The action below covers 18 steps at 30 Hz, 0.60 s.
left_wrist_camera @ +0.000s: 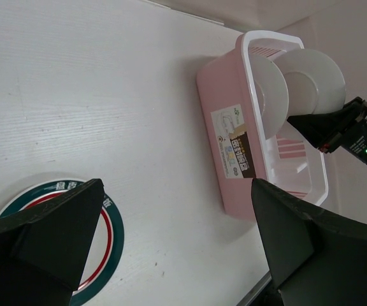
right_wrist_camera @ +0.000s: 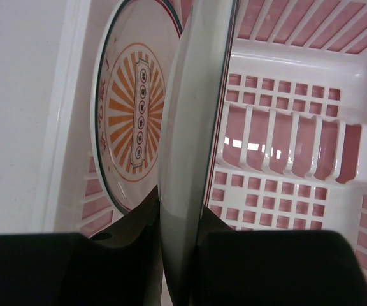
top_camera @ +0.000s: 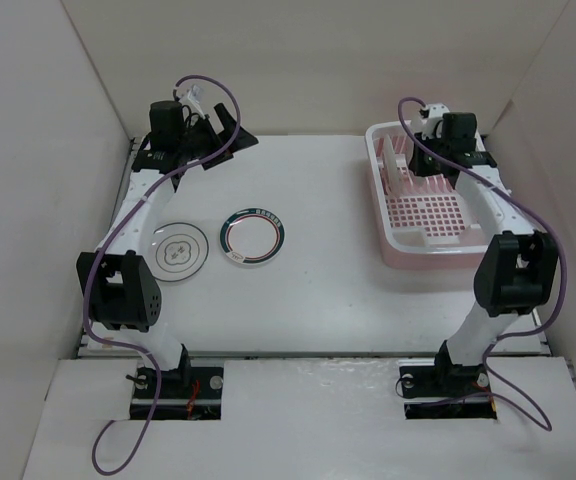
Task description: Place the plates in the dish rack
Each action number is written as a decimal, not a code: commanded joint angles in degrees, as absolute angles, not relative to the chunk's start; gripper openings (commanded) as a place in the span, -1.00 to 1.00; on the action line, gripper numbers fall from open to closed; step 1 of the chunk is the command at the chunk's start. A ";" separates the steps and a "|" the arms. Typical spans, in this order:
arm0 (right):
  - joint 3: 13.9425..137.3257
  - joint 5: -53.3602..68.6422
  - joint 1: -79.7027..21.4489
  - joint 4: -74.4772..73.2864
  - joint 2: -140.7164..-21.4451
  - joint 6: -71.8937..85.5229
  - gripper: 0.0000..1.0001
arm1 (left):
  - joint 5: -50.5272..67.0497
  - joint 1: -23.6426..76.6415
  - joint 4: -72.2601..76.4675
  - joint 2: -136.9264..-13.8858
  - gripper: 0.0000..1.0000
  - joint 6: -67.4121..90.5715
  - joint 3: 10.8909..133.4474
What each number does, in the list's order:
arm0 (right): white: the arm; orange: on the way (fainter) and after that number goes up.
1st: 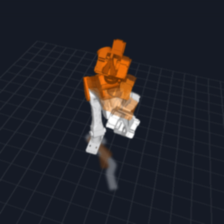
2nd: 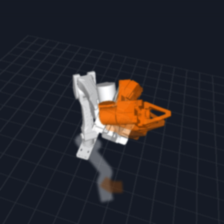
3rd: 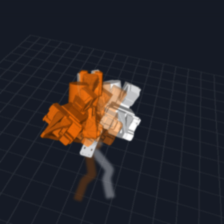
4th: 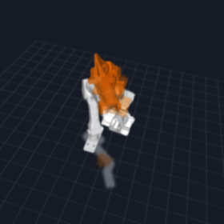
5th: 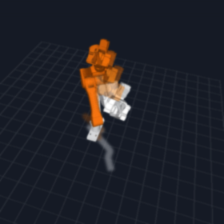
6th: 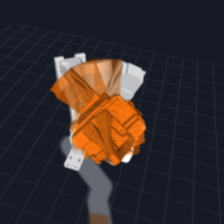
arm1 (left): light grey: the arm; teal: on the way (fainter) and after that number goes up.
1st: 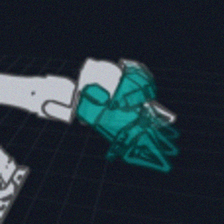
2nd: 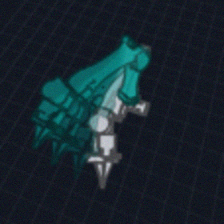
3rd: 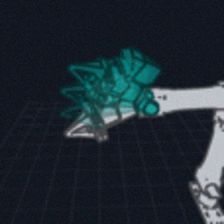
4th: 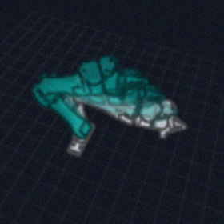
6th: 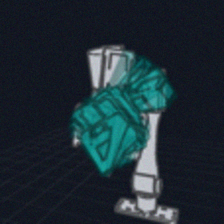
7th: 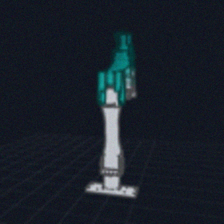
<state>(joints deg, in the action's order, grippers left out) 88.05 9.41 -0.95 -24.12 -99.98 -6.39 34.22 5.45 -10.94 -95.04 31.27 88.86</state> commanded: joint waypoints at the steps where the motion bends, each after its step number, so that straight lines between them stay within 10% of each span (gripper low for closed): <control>1: 88.07 8.88 -1.32 -21.27 -99.23 -5.54 -1.00 | 34.01 5.27 -10.11 -93.34 1.00 29.97 89.47; 18: 88.07 8.79 -1.32 -21.80 -103.27 -4.48 -1.00 | 33.49 5.27 -10.63 -93.34 1.00 29.44 90.00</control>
<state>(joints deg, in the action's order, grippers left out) 87.24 8.78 -0.95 -24.29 -103.33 -5.10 33.54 5.45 -11.20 -95.04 30.68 88.86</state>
